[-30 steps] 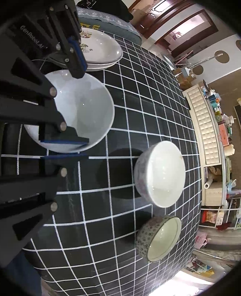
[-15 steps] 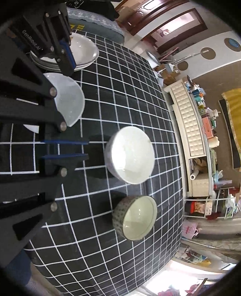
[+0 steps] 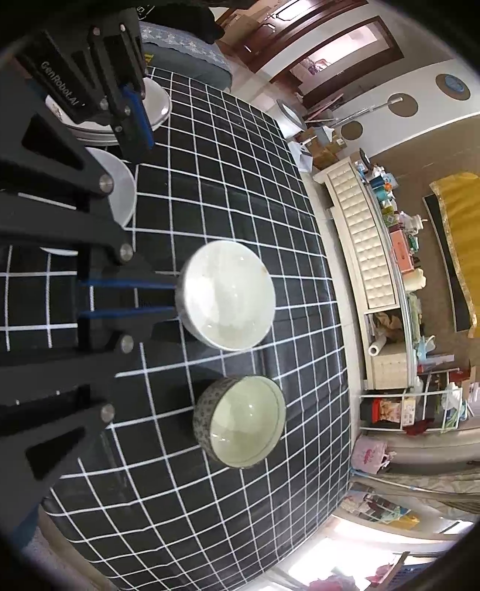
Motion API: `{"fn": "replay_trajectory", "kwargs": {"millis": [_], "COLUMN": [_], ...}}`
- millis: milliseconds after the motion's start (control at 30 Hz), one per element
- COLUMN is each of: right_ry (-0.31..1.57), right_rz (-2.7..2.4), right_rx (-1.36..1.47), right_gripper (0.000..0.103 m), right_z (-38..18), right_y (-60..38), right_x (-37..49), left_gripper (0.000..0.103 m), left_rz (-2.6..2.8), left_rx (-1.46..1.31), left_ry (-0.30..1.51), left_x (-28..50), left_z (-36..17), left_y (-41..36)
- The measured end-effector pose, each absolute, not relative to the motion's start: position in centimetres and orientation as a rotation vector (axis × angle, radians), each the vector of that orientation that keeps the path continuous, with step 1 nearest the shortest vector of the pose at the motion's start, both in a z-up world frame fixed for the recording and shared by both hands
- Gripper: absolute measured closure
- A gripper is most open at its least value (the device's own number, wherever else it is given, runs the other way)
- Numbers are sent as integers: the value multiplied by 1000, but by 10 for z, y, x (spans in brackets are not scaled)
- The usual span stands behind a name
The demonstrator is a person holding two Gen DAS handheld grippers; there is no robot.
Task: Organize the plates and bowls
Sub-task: 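Release the white bowl and move both grippers to the cream bowl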
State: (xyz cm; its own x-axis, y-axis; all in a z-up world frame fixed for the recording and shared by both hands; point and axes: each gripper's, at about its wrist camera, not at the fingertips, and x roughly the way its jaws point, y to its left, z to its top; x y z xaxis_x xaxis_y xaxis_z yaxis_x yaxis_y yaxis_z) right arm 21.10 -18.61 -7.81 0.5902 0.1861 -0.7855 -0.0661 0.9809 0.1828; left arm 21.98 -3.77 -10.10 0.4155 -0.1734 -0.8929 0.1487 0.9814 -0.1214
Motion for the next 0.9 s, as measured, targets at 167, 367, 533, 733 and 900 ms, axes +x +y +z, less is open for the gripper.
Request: {"fn": "replay_trajectory", "kwargs": {"millis": [167,367,533,733,900], "right_ry": [939,912,942,1016,1123], "right_rz": [171,281,311,345,379], "right_rx": [120,74,54,3,-7], "right_gripper": [91,91,90,90,75], "right_z": [-75,-64,-66,-74,-87], "right_y": [-192,-201,-211,-207,-204], "right_x": [225,233,259,291,321], "left_gripper": [94,93,81,77,74], "left_rz": [-210,-205,-201,-224,-243], "left_rx": [-21,-41,-48,-40,-60], "left_ry": [1128,1141,1124,1142,1199], "left_x": [233,253,269,296,320], "left_z": [-103,-100,-94,-99,-110], "left_y": [-45,-48,-51,-59,-62]}}
